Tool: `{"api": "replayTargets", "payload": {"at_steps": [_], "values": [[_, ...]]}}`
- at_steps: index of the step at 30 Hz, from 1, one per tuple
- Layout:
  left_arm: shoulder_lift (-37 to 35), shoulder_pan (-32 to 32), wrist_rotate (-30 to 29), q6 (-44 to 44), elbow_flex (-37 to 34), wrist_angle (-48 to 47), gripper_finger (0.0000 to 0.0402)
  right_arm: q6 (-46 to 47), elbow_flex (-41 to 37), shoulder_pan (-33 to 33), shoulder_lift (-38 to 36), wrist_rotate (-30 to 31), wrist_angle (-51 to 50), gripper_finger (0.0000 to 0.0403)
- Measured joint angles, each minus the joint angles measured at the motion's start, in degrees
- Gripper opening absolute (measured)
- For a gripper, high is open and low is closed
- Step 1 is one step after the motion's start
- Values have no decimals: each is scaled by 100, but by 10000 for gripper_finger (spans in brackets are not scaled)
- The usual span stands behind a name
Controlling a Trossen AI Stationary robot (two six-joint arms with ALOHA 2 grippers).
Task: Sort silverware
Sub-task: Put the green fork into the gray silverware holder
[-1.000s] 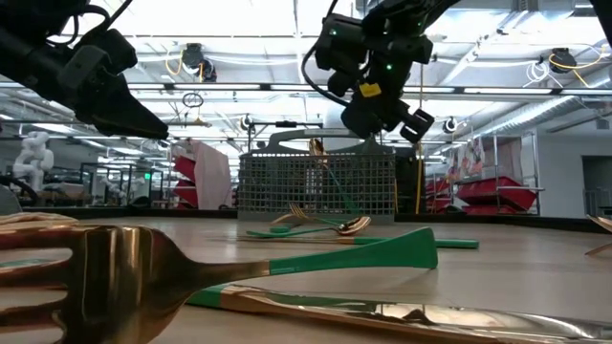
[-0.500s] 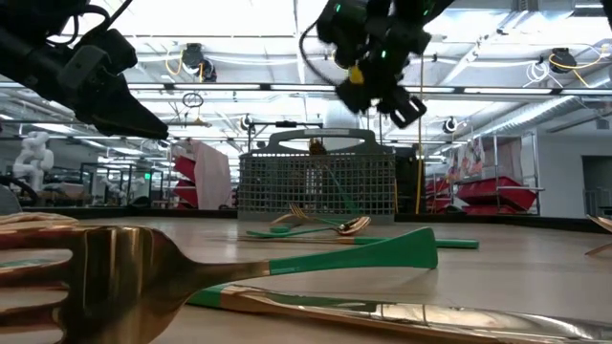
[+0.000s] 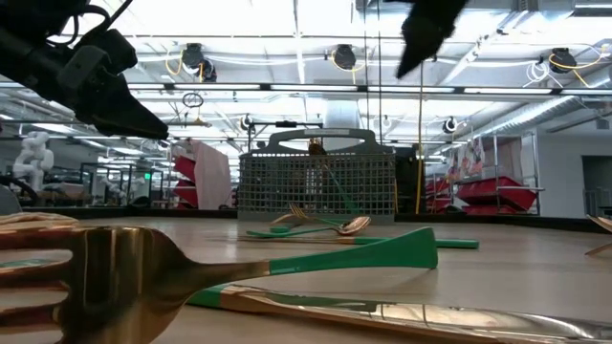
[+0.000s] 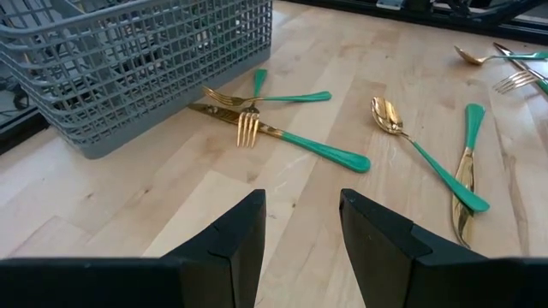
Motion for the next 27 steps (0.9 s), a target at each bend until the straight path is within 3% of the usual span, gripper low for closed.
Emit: {"api": "replayTargets", "payload": {"at_steps": [4, 7, 10, 15, 20, 27], "values": [[0, 0, 4, 2, 0, 0, 157, 2107, -119, 683, 0, -2362, -784, 147], [0, 0, 4, 2, 0, 0, 157, 3141, -238, 1470, 237, -3230, -1215, 147], [0, 0, 7, 2, 0, 2, 157, 4220, -380, 2154, 509, -3457, -1651, 146], [0, 0, 9, 4, 0, 37, 157, 5386, -750, 2937, 863, -3943, -1325, 147], [0, 0, 20, 4, 0, 42, 157, 5964, -969, 3306, 1203, -4423, -611, 174], [0, 0, 20, 7, 0, 47, 157, 6355, -976, 3577, 1600, -4475, -204, 219]]}}
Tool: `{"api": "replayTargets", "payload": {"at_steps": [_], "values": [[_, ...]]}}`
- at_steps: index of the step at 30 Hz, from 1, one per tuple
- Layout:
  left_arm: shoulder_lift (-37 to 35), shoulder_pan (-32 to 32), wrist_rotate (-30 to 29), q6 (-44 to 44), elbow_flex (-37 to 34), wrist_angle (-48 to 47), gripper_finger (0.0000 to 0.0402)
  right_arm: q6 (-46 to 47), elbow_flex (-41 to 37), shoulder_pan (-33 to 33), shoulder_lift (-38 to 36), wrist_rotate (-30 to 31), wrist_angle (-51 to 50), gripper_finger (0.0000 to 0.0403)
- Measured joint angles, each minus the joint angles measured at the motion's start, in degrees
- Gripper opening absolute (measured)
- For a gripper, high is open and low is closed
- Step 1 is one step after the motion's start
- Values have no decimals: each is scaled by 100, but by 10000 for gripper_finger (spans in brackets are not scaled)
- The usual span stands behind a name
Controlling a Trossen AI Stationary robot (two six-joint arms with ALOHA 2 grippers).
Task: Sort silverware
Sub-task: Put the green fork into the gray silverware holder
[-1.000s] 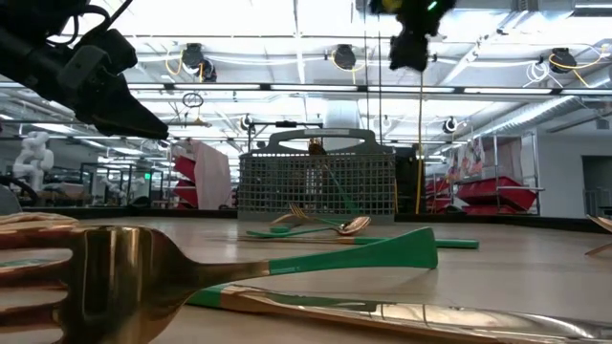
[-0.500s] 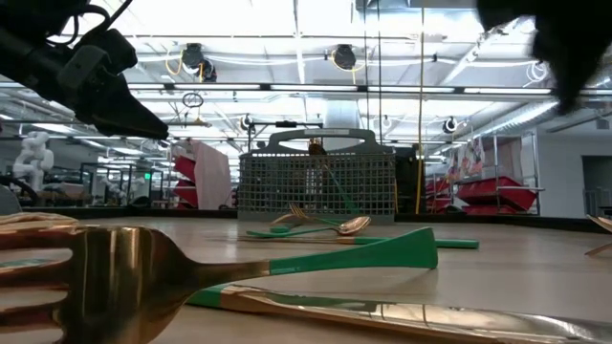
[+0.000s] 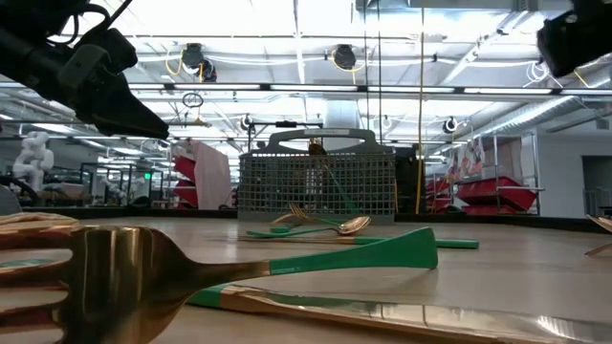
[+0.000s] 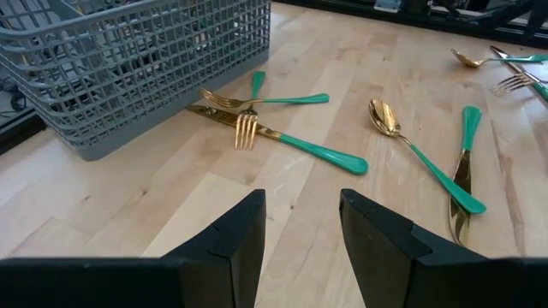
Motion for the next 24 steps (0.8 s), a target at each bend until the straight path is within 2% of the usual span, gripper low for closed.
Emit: {"api": "replayTargets", "payload": {"at_steps": [10, 17, 20, 24], "values": [[0, 0, 0, 0, 0, -1, 157, -87, 0, 34, 639, -23, 401, 247], [0, 0, 0, 0, 0, -1, 157, -201, 38, -21, 1053, 135, 286, 236], [0, 0, -2, 0, 0, -5, 157, -425, 42, -19, 1146, 237, 341, 194], [0, 0, -4, 0, 0, -15, 157, -511, 40, -15, 1163, 262, 426, 71]]}}
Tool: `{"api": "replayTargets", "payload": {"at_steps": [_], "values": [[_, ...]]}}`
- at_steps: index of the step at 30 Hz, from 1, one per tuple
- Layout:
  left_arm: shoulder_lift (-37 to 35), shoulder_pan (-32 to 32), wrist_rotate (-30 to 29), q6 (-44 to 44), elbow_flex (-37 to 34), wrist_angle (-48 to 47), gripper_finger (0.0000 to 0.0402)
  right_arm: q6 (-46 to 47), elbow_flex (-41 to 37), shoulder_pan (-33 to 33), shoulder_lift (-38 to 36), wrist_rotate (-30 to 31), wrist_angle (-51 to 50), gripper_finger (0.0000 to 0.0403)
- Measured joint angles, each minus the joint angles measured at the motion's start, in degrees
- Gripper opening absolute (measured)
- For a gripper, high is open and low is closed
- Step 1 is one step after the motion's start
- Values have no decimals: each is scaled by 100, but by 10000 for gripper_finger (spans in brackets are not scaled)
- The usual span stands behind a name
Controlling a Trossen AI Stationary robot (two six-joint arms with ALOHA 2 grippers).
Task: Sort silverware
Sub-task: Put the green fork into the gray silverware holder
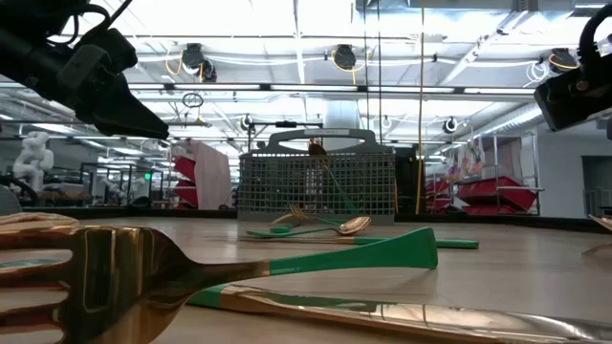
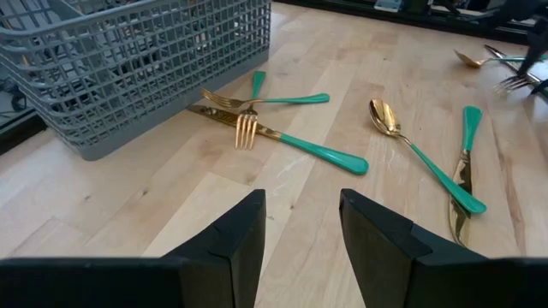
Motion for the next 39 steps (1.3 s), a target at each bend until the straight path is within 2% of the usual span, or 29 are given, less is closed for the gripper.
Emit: {"api": "replayTargets", "payload": {"at_steps": [2, 6, 10, 19, 26, 35, 37, 39], "values": [[0, 0, -1, 2, 0, -8, 157, -15, -3, -1, 20, 67, -35, 21], [0, 0, -10, 2, 0, -24, 157, 34, 37, 7, 17, 99, -31, 5], [4, 0, -14, 2, 0, -35, 157, 50, 308, 87, 65, 621, -208, 2], [4, 0, -15, -2, 0, -32, 157, -12, 1332, -13, 48, 2722, -960, 1], [4, 0, -15, -1, 0, -29, 157, -399, 1573, -232, -277, 4404, -752, 0], [4, 0, -15, 0, 0, -26, 157, -1581, 1575, -902, -1044, 7407, -466, 0], [4, 0, -15, 0, 0, -19, 157, -1654, 1575, -1121, -1204, 7970, -594, 0], [4, 0, -16, 0, 0, -19, 157, -1330, 1575, -1364, -1391, 8456, -947, 0]]}}
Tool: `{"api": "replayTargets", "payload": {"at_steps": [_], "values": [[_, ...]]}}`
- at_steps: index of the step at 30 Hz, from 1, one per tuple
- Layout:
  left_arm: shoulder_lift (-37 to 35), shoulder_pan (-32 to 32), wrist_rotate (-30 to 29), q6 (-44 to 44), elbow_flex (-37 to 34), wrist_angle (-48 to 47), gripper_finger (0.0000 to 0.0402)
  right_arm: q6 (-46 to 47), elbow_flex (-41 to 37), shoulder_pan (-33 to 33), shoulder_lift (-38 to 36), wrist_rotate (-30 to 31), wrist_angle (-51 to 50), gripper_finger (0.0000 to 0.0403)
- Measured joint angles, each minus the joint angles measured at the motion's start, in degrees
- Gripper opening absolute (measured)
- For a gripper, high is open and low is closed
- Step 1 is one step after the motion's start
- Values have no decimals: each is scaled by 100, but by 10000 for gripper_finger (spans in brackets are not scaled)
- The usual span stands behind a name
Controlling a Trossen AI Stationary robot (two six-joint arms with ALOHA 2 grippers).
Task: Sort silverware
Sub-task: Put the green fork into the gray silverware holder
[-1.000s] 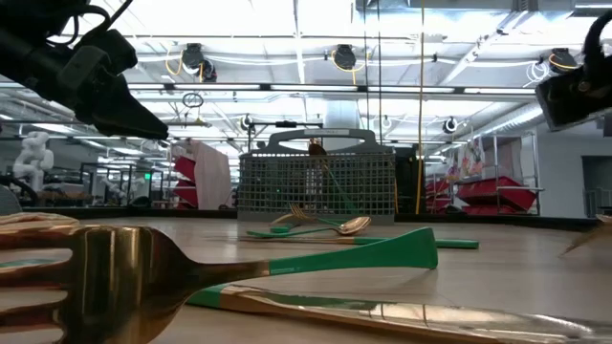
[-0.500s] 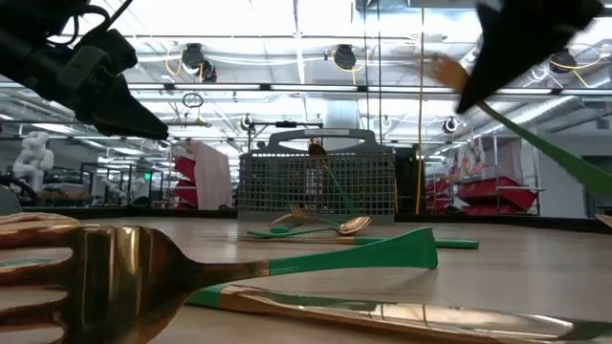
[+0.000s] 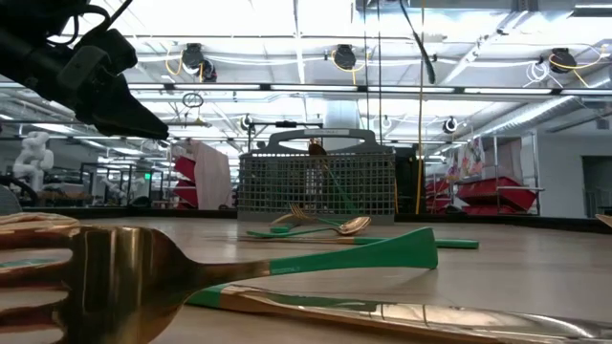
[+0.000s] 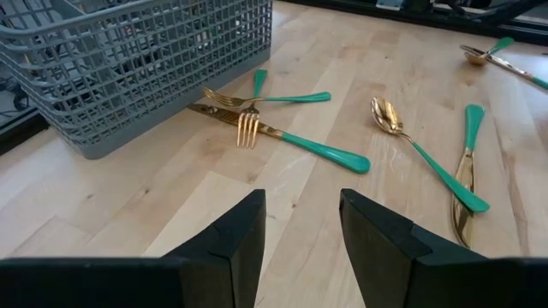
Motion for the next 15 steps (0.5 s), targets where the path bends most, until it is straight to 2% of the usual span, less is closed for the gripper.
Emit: {"api": "replayTargets", "payload": {"at_steps": [5, 8, 11, 15], "values": [[0, 0, -1, 7, 0, -2, 157, 1842, -122, -614, -391, 154, -1491, 0], [0, 0, 0, 12, 0, -4, 157, 2724, -339, -838, -573, 152, -2060, 0], [0, 0, -1, 39, 0, -7, 157, 3188, -520, -930, -686, 151, -2222, 0], [0, 0, -3, 39, 0, 8, 157, 3092, -508, -970, -732, 140, -2304, 0]]}}
